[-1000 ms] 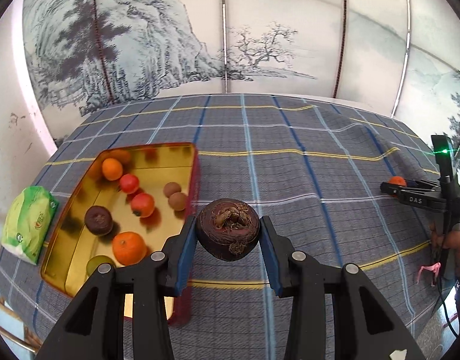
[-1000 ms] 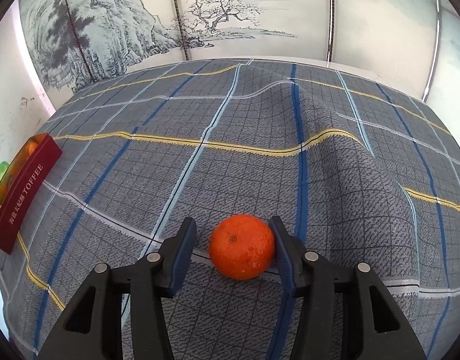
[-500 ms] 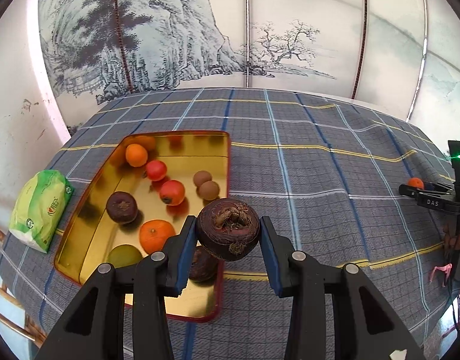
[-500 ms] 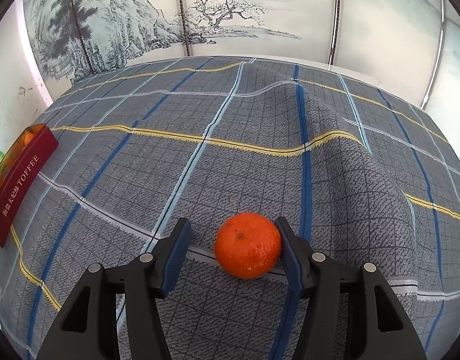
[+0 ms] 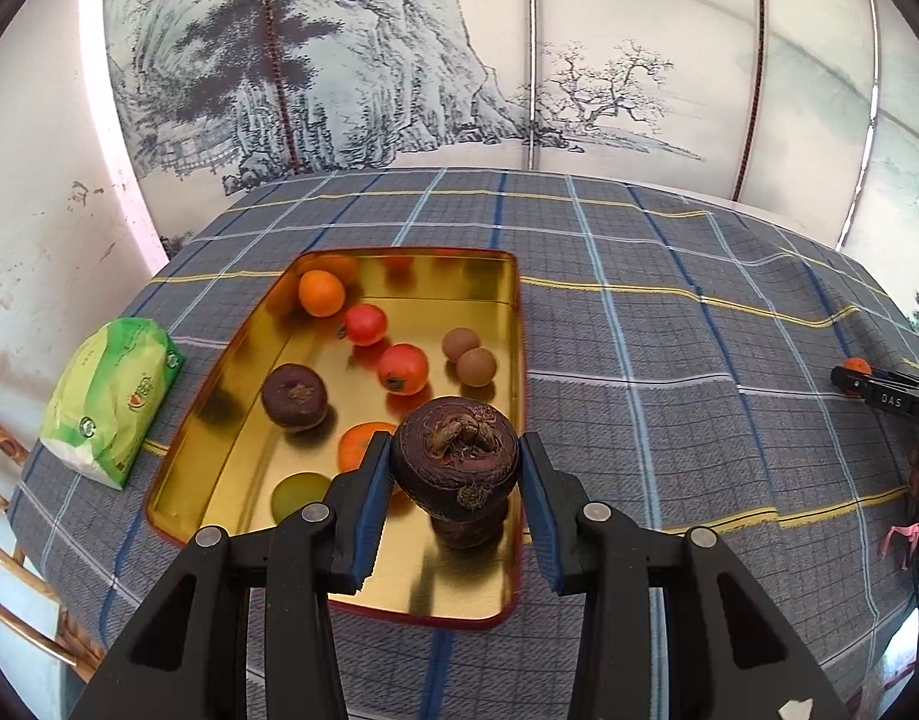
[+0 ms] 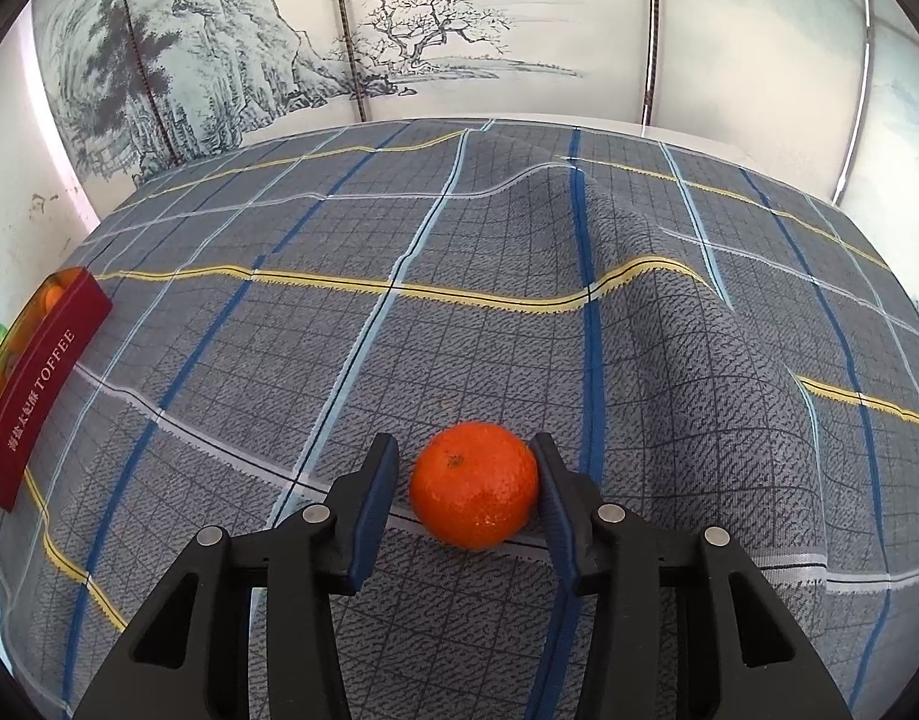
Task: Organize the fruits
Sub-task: 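Carry the dark brown fruit with the left gripper over the tin, then lower the dark brown fruit into the tin and open the left gripper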
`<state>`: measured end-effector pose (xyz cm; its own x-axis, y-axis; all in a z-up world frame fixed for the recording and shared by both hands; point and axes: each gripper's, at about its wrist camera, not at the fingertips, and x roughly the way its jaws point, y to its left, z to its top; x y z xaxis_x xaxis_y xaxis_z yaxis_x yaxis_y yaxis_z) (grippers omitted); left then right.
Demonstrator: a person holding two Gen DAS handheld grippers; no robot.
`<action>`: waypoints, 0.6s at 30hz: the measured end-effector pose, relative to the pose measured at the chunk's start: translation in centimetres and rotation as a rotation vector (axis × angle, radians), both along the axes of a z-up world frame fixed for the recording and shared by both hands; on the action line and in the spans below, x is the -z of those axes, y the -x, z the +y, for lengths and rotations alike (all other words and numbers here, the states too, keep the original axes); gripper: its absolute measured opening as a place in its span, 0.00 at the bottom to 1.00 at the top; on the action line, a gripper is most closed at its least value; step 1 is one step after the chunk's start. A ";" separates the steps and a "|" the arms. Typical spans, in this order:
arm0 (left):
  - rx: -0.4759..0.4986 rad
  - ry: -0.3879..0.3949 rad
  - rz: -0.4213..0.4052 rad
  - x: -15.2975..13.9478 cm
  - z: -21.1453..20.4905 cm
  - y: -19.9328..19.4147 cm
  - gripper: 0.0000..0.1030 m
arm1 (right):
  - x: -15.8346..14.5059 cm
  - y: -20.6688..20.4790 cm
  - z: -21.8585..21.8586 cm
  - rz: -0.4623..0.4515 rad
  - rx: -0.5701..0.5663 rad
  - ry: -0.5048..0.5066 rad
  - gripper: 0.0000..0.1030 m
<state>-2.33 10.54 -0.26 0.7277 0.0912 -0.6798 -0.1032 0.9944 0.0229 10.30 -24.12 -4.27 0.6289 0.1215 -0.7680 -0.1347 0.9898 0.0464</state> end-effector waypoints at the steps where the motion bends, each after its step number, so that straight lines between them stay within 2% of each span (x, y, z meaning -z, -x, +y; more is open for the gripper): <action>1: -0.005 -0.001 0.000 0.0 0.2 0.1 0.36 | 0.0 0.0 0.0 0.000 0.003 0.008 0.42; 5: -0.031 0.005 0.000 0.1 1.3 0.3 0.36 | 0.0 0.0 0.3 -0.003 0.016 0.043 0.38; 18: -0.111 0.026 0.007 0.5 5.2 0.8 0.36 | 0.0 0.1 0.1 -0.004 0.014 0.045 0.38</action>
